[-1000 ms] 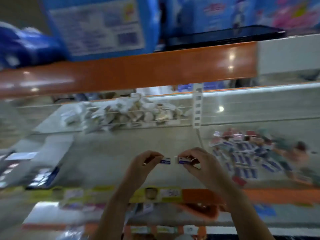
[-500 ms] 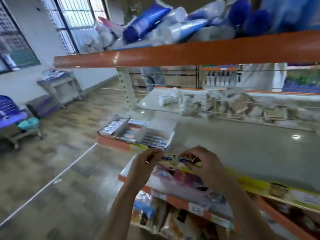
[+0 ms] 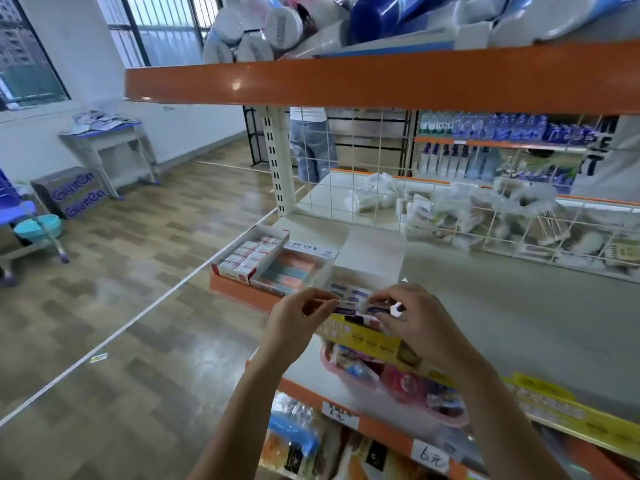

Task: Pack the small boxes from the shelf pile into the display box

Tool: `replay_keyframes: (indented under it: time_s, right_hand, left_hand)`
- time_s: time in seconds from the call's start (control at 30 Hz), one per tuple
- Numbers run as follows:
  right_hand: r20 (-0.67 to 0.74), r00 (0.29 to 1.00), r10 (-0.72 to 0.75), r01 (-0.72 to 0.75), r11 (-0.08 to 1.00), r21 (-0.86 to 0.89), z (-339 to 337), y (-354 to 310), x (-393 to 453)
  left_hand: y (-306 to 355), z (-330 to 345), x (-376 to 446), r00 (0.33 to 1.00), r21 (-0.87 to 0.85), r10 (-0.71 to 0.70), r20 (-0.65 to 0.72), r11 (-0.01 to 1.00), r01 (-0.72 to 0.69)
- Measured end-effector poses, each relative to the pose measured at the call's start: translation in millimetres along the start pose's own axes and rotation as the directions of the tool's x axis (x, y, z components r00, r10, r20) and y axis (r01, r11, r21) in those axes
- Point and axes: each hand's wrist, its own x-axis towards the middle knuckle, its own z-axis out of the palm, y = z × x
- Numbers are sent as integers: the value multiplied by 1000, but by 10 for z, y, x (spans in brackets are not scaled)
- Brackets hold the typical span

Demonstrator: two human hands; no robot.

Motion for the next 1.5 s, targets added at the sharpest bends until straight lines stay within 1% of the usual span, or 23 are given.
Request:
replay_keyframes:
  time_s: [0.13, 0.23, 0.33, 0.47, 0.67, 0.9, 1.13, 1.2, 1.27, 1.37, 1.43, 1.5]
  right_hand:
    - [-16, 996, 85, -86, 991, -104, 10, 169, 329]
    - [23, 989, 143, -133, 960, -247, 57, 281, 524]
    - [38, 983, 182, -158, 927, -341, 137, 335, 662]
    - [59, 976, 212, -168, 892, -420, 229, 347, 735]
    - [26, 973, 228, -184, 844, -504, 316, 351, 770]
    - [17, 958, 287, -236, 819, -523, 382, 351, 758]
    - [69, 946, 318, -227, 796, -561, 369, 329, 758]
    - [62, 943, 326, -233, 785, -574, 383, 319, 762]
    - [44, 949, 311, -227, 776, -588, 412, 320, 762]
    - [4, 962, 273, -226, 804, -550, 412, 347, 744]
    - [-43, 968, 246, -235, 839, -491, 368, 370, 718]
    - [-119, 968, 219, -249, 854, -456, 310, 391, 689]
  left_hand:
    - [-70, -21, 395, 996, 1, -20, 90, 1000, 20]
    - [-116, -24, 668, 991, 40, 25, 128, 999, -30]
    - [-156, 12, 890, 985, 78, 35, 168, 996, -48]
    - [-157, 64, 1073, 980, 121, 51, 193, 990, -75]
    - [-162, 127, 1226, 968, 159, 109, 226, 976, -147]
    - [-181, 152, 1342, 930, 216, 136, 340, 952, -218]
    - [-156, 206, 1385, 903, 254, 143, 405, 931, -262]
    - [-156, 236, 1388, 902, 279, 148, 405, 920, -276]
    - [-148, 265, 1392, 906, 330, 148, 397, 898, -292]
    - [-114, 327, 1386, 905, 447, 172, 389, 823, -349]
    - [-95, 378, 1370, 900, 482, 190, 393, 791, -377]
    - [-79, 435, 1352, 893, 501, 191, 408, 770, -394]
